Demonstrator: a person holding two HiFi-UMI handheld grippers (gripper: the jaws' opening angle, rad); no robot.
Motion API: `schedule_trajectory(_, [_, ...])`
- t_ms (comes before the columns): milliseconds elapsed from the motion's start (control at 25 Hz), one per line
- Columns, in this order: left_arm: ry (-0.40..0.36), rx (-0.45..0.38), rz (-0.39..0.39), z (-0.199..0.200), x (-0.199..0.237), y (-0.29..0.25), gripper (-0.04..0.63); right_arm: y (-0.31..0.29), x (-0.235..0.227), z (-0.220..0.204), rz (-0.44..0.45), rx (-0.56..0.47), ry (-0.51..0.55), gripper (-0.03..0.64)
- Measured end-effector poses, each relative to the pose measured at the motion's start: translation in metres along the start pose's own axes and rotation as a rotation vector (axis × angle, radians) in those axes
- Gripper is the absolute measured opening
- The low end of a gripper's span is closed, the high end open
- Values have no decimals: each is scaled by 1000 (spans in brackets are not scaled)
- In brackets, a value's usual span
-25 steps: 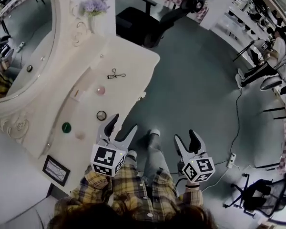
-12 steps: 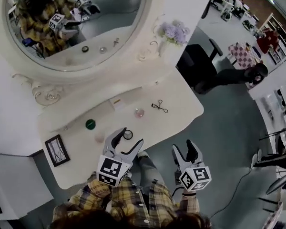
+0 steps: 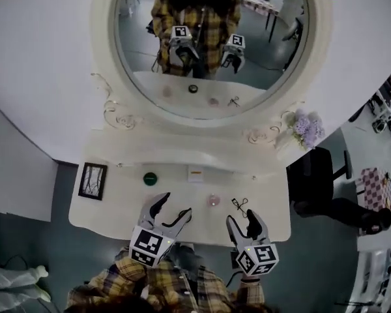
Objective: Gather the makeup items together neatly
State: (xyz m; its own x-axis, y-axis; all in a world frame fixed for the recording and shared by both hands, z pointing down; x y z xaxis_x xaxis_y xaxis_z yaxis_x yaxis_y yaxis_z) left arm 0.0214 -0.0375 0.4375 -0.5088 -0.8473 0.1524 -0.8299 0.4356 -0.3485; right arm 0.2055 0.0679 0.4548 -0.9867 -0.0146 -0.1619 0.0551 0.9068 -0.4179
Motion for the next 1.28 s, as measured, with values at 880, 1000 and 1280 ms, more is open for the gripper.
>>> schedule_trajectory(880, [85,-10,267,-5,0,-4,282,-31,-33,9,214,46,108,270])
schedule_trajectory(1000, [83,-6,247,-5,2,-7,282,-32,-31,8,199,54,111,270])
schedule_trajectory(1280, [79,-7,206,-5,12,-13,282,-43,-19,7,189,70,132,270])
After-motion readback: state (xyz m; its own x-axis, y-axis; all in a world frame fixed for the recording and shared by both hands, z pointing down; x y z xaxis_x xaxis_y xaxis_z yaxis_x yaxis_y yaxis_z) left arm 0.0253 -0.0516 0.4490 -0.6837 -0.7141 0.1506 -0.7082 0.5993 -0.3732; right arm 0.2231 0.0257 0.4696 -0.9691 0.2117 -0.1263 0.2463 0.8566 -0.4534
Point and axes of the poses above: the fingertips, and each gripper's own axes: y backward along the fingers, x to its left, z out of its top, the point moved 3 cm from there along y, backward along the fingers, and after that the axes turned 4 degrees about x, right-handed, at the moved point
